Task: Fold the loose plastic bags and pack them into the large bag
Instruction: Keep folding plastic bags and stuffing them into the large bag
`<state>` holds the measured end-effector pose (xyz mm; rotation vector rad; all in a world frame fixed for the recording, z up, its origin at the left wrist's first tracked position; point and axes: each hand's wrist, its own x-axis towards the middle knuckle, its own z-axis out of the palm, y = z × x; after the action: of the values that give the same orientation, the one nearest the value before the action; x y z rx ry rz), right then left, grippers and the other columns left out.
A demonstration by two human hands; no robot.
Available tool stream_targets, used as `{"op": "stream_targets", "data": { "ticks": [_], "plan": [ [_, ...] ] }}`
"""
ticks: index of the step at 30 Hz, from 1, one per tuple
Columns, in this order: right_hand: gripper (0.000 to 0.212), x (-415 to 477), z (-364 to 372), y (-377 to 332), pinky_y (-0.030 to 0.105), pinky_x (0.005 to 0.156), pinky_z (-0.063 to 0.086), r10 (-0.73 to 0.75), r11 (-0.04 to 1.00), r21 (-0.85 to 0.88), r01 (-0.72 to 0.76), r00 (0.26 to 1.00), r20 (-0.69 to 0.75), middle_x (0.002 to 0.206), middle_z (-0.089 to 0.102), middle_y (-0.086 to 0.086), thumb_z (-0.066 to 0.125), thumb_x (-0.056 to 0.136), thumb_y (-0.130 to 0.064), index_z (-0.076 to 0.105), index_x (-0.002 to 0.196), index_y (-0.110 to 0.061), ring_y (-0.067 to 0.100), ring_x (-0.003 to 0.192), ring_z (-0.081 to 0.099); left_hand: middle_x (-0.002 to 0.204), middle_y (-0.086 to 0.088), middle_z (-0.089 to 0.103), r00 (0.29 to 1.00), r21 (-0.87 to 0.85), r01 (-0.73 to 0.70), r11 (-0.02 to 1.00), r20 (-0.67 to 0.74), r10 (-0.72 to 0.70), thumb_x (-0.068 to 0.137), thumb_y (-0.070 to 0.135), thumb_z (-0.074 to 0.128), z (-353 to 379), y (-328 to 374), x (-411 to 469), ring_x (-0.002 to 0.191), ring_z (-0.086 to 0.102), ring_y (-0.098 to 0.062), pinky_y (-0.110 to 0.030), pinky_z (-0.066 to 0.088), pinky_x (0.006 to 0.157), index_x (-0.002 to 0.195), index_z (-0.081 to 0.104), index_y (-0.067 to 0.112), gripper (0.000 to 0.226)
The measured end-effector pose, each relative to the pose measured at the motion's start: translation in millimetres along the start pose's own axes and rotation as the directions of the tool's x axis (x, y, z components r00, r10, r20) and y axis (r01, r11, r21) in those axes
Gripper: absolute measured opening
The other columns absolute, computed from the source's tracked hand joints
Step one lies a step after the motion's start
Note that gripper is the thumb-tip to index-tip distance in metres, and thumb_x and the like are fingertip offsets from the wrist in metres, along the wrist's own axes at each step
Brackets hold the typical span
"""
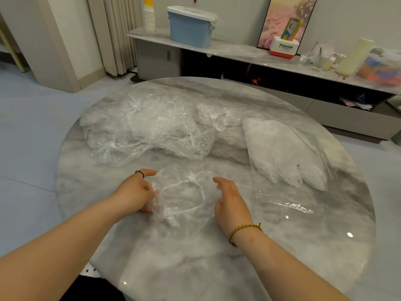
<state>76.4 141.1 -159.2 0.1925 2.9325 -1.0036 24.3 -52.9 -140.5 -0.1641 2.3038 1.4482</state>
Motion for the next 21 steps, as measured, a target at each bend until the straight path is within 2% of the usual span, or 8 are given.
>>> {"op": "stream_targets", "data": {
  "ticks": [3,6,9,12,15,17,19,21],
  "plan": [
    [0.057,5.9,-8.1,13.7,0.017,0.077,0.036,0.021,0.999,-0.047,-0.023,0.999,-0.037,0.137,0.036,0.004,0.035,0.088,0.009,0.032,0.139,-0.016,0.022,0.104,0.051,0.080,-0.005,0.049,1.000,-0.046,0.028,0.999,0.011,-0.028,0.089,-0.011,0.043,-1.8,-1.8,1.2,0.061,0.052,-0.019,-0.017,0.050,0.042,0.131,0.042,0.010,0.047],
    [0.053,6.1,-12.0,17.5,0.019,0.076,0.039,0.050,0.999,-0.015,-0.051,0.997,-0.059,0.140,0.032,0.003,0.038,0.092,0.004,0.029,0.141,-0.015,0.023,0.097,0.054,0.082,-0.005,0.050,1.000,-0.086,0.031,0.996,-0.005,-0.031,0.091,-0.008,0.043,-3.3,-4.7,2.8,0.063,0.054,-0.020,-0.017,0.051,0.044,0.131,0.042,0.008,0.044],
    [0.047,4.4,-11.7,12.3,0.011,0.069,0.032,0.045,0.994,0.102,-0.033,0.992,-0.116,0.140,0.029,0.002,0.043,0.094,-0.006,0.030,0.139,-0.012,0.013,0.085,0.048,0.083,-0.005,0.053,0.998,-0.175,0.043,0.984,-0.026,-0.049,0.095,0.013,0.046,-3.4,-1.3,2.8,0.067,0.056,-0.019,-0.025,0.052,0.056,0.131,0.042,0.009,0.036],
    [0.021,-1.5,-12.0,7.9,0.011,0.069,0.031,0.071,0.981,0.192,-0.030,0.976,-0.207,0.115,0.043,-0.002,0.052,0.092,-0.020,0.046,0.111,-0.013,0.008,0.085,0.043,0.090,-0.002,0.054,0.998,-0.202,0.066,0.977,0.011,-0.065,0.090,0.031,0.053,-5.0,0.3,2.3,0.074,0.059,-0.017,-0.025,0.051,0.064,0.133,0.039,0.013,0.049],
    [0.019,-13.5,-8.6,0.6,0.014,0.066,0.034,-0.294,0.955,-0.043,0.293,0.927,-0.233,0.078,0.045,-0.014,0.058,0.080,-0.036,0.047,0.080,-0.020,0.011,0.077,0.045,0.099,0.000,0.052,0.998,-0.085,0.042,0.996,0.053,-0.037,0.082,0.015,0.067,-4.9,-3.8,0.3,0.068,0.061,-0.016,-0.020,0.053,0.057,0.138,0.033,0.019,0.065],
    [0.020,-18.3,-1.1,2.4,0.015,0.069,0.037,-0.530,0.839,-0.181,0.513,0.846,-0.058,0.075,0.057,-0.009,0.051,0.070,-0.041,0.051,0.080,-0.024,0.015,0.071,0.055,0.095,0.001,0.049,0.999,-0.070,0.016,0.997,0.048,-0.013,0.081,-0.001,0.065,-4.7,-8.0,1.1,0.065,0.057,-0.018,-0.016,0.053,0.051,0.138,0.034,0.017,0.067],
    [0.027,-19.6,9.6,8.9,0.016,0.068,0.047,-0.611,0.727,-0.290,0.622,0.779,0.139,0.079,0.064,-0.007,0.045,0.065,-0.042,0.059,0.083,-0.027,0.014,0.070,0.063,0.093,0.002,0.048,0.999,-0.068,-0.001,0.998,0.037,0.003,0.080,-0.010,0.061,-5.5,-10.2,3.2,0.066,0.055,-0.019,-0.015,0.052,0.048,0.137,0.035,0.016,0.068],
    [0.031,-18.6,15.6,10.9,0.011,0.055,0.047,-0.602,0.703,-0.337,0.627,0.776,0.188,0.075,0.065,-0.011,0.039,0.064,-0.037,0.067,0.075,-0.026,0.009,0.064,0.064,0.093,0.003,0.049,0.999,-0.046,-0.014,0.999,0.032,0.016,0.080,-0.013,0.060,-7.2,-12.0,5.1,0.065,0.055,-0.020,-0.016,0.052,0.049,0.136,0.036,0.015,0.067]
  ]
}}
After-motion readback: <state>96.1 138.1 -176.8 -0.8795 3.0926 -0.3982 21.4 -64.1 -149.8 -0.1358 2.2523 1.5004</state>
